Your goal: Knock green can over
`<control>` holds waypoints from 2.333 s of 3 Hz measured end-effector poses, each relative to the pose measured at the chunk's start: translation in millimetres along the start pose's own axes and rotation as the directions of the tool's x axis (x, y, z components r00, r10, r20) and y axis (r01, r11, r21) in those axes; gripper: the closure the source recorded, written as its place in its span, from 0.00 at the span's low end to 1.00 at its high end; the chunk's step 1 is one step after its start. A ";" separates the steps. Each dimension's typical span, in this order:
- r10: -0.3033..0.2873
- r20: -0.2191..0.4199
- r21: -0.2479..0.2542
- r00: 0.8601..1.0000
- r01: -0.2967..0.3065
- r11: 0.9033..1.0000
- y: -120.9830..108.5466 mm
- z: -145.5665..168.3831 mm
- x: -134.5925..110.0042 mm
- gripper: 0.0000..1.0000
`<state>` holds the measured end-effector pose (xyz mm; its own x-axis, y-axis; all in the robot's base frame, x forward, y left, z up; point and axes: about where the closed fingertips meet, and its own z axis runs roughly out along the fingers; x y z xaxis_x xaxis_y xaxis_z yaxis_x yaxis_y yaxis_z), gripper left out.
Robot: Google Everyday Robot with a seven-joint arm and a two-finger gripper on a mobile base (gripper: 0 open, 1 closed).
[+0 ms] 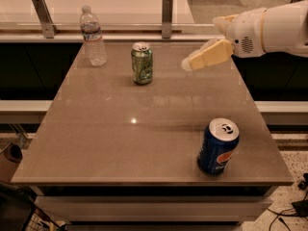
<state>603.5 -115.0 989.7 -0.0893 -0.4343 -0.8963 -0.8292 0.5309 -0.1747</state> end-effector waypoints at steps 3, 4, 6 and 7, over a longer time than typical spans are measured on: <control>0.145 0.082 0.022 0.986 -0.147 0.989 9.9 58.3 -2.0 0.00; 0.156 0.114 0.026 0.981 -0.160 0.987 5.5 73.0 5.5 0.00; 0.183 0.168 0.026 0.969 -0.190 0.981 4.8 99.7 18.7 0.00; 0.192 0.199 0.022 0.961 -0.200 0.980 4.5 113.8 21.4 0.00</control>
Offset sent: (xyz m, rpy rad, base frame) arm 0.0266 0.0620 -0.0292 0.2159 0.0911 -0.1153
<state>660.7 -39.1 923.3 -0.1350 -0.1711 -0.9760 -0.7823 0.6229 -0.0010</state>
